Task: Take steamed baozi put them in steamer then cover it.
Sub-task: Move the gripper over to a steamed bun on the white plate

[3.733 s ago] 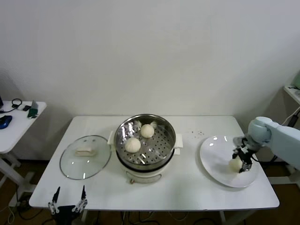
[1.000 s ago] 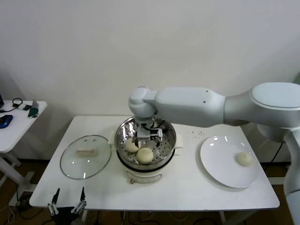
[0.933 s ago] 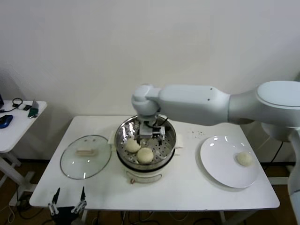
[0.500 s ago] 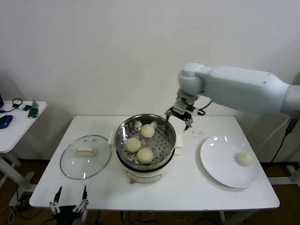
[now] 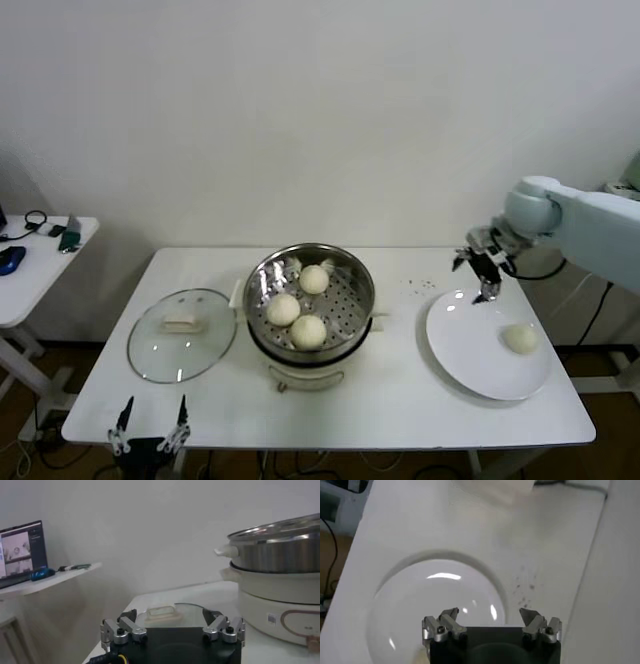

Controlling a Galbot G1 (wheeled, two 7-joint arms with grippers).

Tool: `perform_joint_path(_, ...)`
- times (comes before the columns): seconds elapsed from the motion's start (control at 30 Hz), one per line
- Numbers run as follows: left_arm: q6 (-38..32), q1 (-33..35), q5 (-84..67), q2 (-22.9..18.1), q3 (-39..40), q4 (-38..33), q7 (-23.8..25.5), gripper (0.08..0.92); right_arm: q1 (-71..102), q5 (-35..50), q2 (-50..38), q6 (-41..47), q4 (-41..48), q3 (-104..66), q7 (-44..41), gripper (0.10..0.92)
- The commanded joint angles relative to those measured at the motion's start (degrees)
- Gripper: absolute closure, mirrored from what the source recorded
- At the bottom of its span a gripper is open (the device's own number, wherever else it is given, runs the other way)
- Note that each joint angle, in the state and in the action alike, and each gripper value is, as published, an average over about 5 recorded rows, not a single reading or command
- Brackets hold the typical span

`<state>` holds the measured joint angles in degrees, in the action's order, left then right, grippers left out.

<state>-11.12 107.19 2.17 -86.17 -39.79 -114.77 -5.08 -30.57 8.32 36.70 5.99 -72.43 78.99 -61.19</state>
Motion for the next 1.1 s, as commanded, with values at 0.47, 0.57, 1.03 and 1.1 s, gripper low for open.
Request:
perform_joint_path(0.47, 1.58, -0.62, 1.39, -1.58, -0.20, 0.35, -0.11, 0.177, 29.25, -20.09, 0.41, -3.16, 21.36, -26.19, -3.20, 0.203)
perform_joint_path(0.57, 1.70, -0.77, 1.49, -1.66, -0.21, 0.51, -0.14, 0.177, 29.68, -20.12, 1.21, -3.33, 22.11, -26.89, -3.24, 0.203)
perform_joint_path(1.03, 1.42, -0.55, 1.50, -1.80, -0.30, 0.72, -0.18, 0.177, 29.14, -21.36, 4.35, -4.37, 25.18, -28.09, -3.53, 0.203)
perform_joint_path(1.1, 1.37, -0.49, 1.49, -1.81, -0.32, 0.68, -0.18, 0.177, 28.84, -21.41, 4.74, -4.43, 25.53, -27.82, -3.79, 0.203)
